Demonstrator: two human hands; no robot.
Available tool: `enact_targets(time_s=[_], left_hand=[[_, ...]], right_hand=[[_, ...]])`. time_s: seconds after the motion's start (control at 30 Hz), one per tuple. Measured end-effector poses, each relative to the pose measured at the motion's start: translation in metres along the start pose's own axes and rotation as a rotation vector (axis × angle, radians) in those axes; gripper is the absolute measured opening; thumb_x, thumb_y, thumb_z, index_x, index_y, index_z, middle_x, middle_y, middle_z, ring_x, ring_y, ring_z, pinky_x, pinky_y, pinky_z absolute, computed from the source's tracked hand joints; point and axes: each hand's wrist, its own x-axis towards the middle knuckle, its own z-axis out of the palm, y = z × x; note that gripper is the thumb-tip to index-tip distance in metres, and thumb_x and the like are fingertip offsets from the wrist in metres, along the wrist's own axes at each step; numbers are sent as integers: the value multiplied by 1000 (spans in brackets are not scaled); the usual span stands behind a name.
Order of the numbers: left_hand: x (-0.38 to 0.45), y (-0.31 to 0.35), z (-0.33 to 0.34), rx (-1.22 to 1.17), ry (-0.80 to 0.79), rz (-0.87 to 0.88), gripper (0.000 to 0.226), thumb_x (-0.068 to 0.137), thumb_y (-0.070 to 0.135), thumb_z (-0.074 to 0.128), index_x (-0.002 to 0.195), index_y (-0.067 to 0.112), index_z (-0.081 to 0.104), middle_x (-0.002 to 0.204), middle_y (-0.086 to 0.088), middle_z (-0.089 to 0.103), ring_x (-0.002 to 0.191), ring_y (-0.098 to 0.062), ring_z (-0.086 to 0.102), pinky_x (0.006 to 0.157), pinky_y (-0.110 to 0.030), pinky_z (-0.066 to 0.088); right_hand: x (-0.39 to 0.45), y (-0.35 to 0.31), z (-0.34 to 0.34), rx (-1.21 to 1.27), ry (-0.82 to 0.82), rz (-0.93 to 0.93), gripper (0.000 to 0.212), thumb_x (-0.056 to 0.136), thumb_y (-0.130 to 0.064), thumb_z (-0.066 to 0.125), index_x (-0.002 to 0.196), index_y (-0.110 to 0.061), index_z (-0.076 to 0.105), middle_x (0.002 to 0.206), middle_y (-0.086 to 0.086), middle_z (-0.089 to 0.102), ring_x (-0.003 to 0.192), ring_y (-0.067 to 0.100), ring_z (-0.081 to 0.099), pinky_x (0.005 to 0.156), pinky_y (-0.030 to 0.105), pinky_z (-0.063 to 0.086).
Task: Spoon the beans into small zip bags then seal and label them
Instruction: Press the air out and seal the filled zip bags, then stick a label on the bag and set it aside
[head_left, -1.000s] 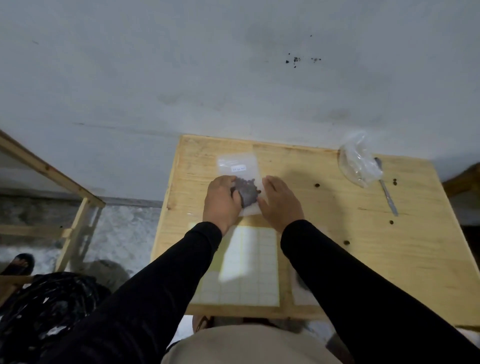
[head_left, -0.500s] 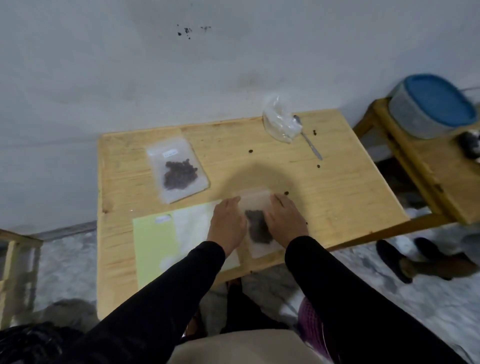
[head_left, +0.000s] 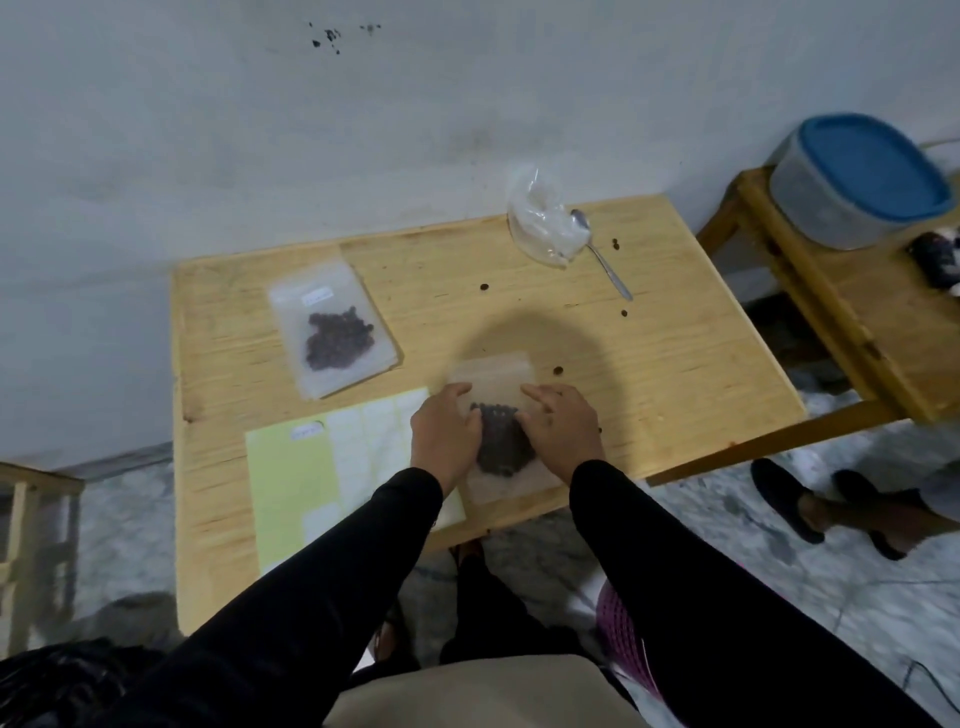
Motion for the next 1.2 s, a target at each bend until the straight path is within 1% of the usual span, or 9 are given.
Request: enact_targets(time_s=[0.17,0.3,0.37,0.43,0.63,0.83,1.07,1.13,1.2], left_hand=[[0,-8,-19,-232,23,-61,28,93,24,54,120,32,58,103,-1,60,80,-5,53,59,-4,36],[-4,-18,-47,-388,41,-66,25,93,28,56,118,31,59,115,13,54,101,-3,51,79,-13,39],[-7,-33,-62,-448,75,-68,22,91,26,60,113,31,60,124,12,55,116,-9,49,96,-25,41],[-14,-51,-79,-478,134,-74,23,88,23,64,109,32,61,123,10,58,118,-13,51,102,-31,41],[-41,-106,-136,-566,311,-174,26,85,22,69,99,43,64,114,6,65,105,-16,61,92,-38,52],[-72,-147,-171,-618,438,-242,25,87,16,67,104,34,64,109,-3,64,74,-12,64,59,-25,55],[-87,-165,-181,-665,412,-266,29,88,8,65,105,31,62,98,1,65,68,-14,63,62,-33,57],[-86,-166,-181,-651,398,-248,32,87,6,64,107,30,61,104,4,62,77,-11,64,66,-24,56],[-84,-168,-181,-632,382,-233,35,86,6,65,109,33,60,114,2,61,92,-14,64,79,-26,55]], right_hand=[[8,-20,-1,219,9,48,28,85,-25,65,113,-24,67,99,-3,61,84,9,51,79,17,38],[11,-52,14,361,-73,2,20,82,-20,70,101,-23,71,87,-4,63,85,13,57,78,21,45],[11,-71,26,366,-119,-38,18,81,-18,70,98,-22,71,82,-5,62,81,12,57,76,20,44],[10,-88,41,360,-163,-79,16,80,-17,71,96,-21,71,80,-4,62,78,11,57,76,21,45],[-3,-133,93,300,-238,-160,29,85,-23,64,114,-18,63,90,-3,65,83,9,57,69,13,39],[-10,-148,132,42,-243,-201,34,89,-16,58,123,-9,59,118,6,64,105,19,58,91,21,39],[-6,-157,151,15,-128,-216,20,86,-8,59,103,-4,66,101,12,69,97,27,62,89,32,46],[-5,-159,151,35,-118,-195,19,85,-7,58,103,-3,66,101,13,69,96,27,62,87,32,48],[-6,-161,150,48,-108,-191,19,85,-7,58,102,-3,65,99,13,69,94,27,62,83,29,46]])
